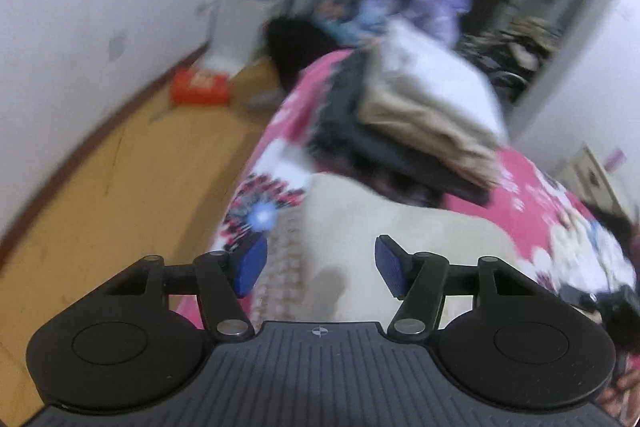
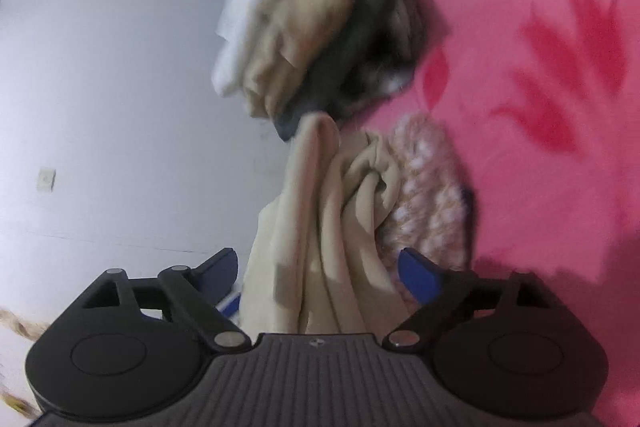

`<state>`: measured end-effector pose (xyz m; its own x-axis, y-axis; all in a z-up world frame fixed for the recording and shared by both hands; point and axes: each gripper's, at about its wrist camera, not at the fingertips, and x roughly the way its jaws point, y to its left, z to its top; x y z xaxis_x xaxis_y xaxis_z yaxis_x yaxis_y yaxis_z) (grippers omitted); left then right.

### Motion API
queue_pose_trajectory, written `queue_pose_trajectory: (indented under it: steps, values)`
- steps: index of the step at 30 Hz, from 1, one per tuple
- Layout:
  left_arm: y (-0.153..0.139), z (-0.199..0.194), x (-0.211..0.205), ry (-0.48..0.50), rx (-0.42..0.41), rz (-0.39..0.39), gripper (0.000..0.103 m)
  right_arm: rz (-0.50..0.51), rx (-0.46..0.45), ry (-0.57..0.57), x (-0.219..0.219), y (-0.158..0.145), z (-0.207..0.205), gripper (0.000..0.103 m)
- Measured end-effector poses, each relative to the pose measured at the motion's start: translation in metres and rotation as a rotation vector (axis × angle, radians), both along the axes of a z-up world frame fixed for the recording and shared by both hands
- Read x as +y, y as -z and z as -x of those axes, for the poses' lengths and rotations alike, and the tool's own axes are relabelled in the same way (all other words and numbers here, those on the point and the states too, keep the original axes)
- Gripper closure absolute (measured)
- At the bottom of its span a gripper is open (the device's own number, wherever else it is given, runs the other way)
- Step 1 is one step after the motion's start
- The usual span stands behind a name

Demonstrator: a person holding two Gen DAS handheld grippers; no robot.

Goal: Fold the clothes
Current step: 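Lower the folded beige jacket onto the clothes stack and open both grippers, then smooth the placed jacket on the stack with both open grippers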

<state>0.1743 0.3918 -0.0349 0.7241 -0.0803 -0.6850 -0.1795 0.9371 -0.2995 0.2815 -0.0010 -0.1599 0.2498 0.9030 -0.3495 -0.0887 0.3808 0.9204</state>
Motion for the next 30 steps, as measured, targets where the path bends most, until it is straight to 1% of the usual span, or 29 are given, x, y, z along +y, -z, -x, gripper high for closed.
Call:
queue_pose_trajectory:
  steps: [1,2,3,4,5,6,7,8,9,10,12,13,15,16,17,18,20,21,23,24,26,27,28,29,30]
  values:
    - [-0.006,0.007,-0.012,0.047,-0.009,-0.035,0.043,0.019,-0.059,-0.001,-0.006,-0.012,0.01,0.029]
    - [-0.009,0.013,-0.027,0.101,-0.004,-0.082,0.044,0.055,-0.129,-0.013,-0.003,-0.025,0.024,0.032]
    - [-0.01,0.019,-0.042,0.154,0.003,-0.136,0.044,0.095,-0.202,-0.026,0.002,-0.039,0.039,0.039]
    - [-0.008,0.025,-0.056,0.206,0.012,-0.204,0.044,0.114,-0.277,-0.052,0.013,-0.047,0.051,0.046]
    - [-0.002,0.03,-0.068,0.246,0.03,-0.267,0.044,0.128,-0.353,-0.081,0.025,-0.054,0.063,0.049]
    - [0.01,0.033,-0.075,0.266,0.063,-0.324,0.044,0.143,-0.43,-0.111,0.037,-0.062,0.075,0.053]
    - [0.022,0.035,-0.08,0.274,0.091,-0.373,0.044,0.147,-0.497,-0.15,0.051,-0.064,0.089,0.054]
    - [0.032,0.037,-0.078,0.26,0.099,-0.39,0.042,0.174,-0.541,-0.206,0.066,-0.06,0.106,0.054]
    - [0.037,0.04,-0.073,0.238,0.087,-0.374,0.042,0.207,-0.579,-0.266,0.081,-0.054,0.123,0.054]
    - [0.041,0.043,-0.067,0.217,0.086,-0.355,0.04,0.244,-0.595,-0.289,0.093,-0.041,0.134,0.054]
    - [0.045,0.044,-0.058,0.189,0.093,-0.32,0.037,0.318,-0.617,-0.322,0.115,-0.01,0.152,0.055]
    - [0.046,0.045,-0.054,0.182,0.086,-0.304,0.037,0.321,-0.632,-0.319,0.117,-0.006,0.159,0.055]
    - [0.045,0.048,-0.05,0.176,0.069,-0.277,0.036,0.342,-0.636,-0.316,0.116,-0.014,0.164,0.056]
    - [0.045,0.048,-0.049,0.171,0.065,-0.266,0.036,0.348,-0.629,-0.317,0.114,-0.02,0.164,0.06]
    - [0.046,0.047,-0.049,0.169,0.062,-0.261,0.036,0.345,-0.64,-0.293,0.107,-0.027,0.163,0.063]
    - [0.047,0.048,-0.048,0.171,0.058,-0.263,0.036,0.341,-0.654,-0.263,0.099,-0.035,0.162,0.063]
    - [0.047,0.048,-0.048,0.171,0.051,-0.261,0.033,0.357,-0.706,-0.156,0.086,-0.047,0.153,0.063]
    - [0.048,0.047,-0.047,0.168,0.05,-0.252,0.032,0.365,-0.706,-0.123,0.083,-0.047,0.147,0.063]
    - [0.05,0.047,-0.045,0.163,0.049,-0.229,0.028,0.417,-0.649,-0.159,0.09,-0.026,0.136,0.063]
    - [0.052,0.047,-0.044,0.16,0.049,-0.217,0.028,0.46,-0.689,-0.184,0.096,-0.018,0.14,0.063]
    - [0.052,0.047,-0.041,0.153,0.048,-0.196,0.027,0.554,-0.799,-0.237,0.11,-0.004,0.152,0.062]
    - [0.05,0.047,-0.04,0.146,0.047,-0.19,0.028,0.562,-0.8,-0.254,0.11,-0.01,0.152,0.062]
    - [0.047,0.048,-0.038,0.14,0.046,-0.186,0.029,0.563,-0.79,-0.27,0.109,-0.018,0.15,0.064]
    - [0.043,0.05,-0.04,0.138,0.041,-0.195,0.033,0.528,-0.779,-0.252,0.103,-0.031,0.145,0.064]
    - [0.037,0.053,-0.044,0.14,0.029,-0.222,0.036,0.507,-0.803,-0.208,0.098,-0.044,0.142,0.064]
